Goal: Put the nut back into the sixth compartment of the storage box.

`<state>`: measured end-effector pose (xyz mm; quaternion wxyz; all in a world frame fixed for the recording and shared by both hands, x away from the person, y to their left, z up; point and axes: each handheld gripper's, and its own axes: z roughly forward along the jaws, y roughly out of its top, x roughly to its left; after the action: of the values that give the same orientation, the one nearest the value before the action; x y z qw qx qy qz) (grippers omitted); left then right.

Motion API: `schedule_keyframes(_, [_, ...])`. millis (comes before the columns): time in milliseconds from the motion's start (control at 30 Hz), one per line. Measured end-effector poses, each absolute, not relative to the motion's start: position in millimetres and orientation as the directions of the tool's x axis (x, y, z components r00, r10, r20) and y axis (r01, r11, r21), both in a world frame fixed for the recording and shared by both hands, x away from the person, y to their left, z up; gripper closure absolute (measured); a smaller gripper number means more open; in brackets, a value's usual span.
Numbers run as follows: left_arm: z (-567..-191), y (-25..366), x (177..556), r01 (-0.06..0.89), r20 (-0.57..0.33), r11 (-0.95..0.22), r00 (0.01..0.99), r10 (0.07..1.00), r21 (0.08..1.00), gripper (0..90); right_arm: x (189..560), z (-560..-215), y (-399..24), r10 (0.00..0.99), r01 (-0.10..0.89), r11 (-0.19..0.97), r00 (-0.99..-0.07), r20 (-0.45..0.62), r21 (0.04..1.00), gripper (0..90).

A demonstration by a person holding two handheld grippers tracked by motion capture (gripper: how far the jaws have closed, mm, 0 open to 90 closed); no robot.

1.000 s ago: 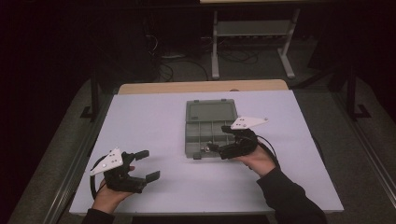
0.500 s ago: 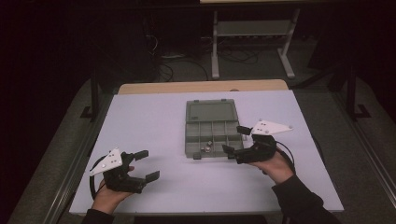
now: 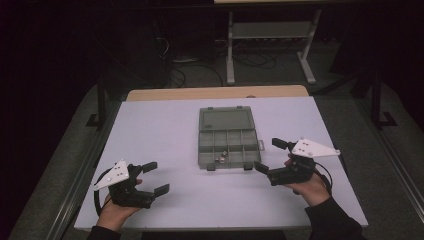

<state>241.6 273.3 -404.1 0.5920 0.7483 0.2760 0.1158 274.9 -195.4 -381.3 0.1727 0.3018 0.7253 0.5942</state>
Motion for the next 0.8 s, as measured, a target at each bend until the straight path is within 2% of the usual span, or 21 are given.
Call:
schedule_keyframes(167, [-404.4,273.5,241.6,0.272,-0.154,-0.141,0.822,0.548,0.952,10.5,266.2,-386.8,-208.0,0.67,0.217,0.09,-0.735,0.102,0.972,1.0])
schedule_keyframes(800, [-406.6,274.5,241.7,0.273,-0.164,-0.121,0.817,0.554,0.954,10.5,243.4,-409.5,-239.9,0.736,0.268,0.059,-0.663,0.139,0.962,1.1])
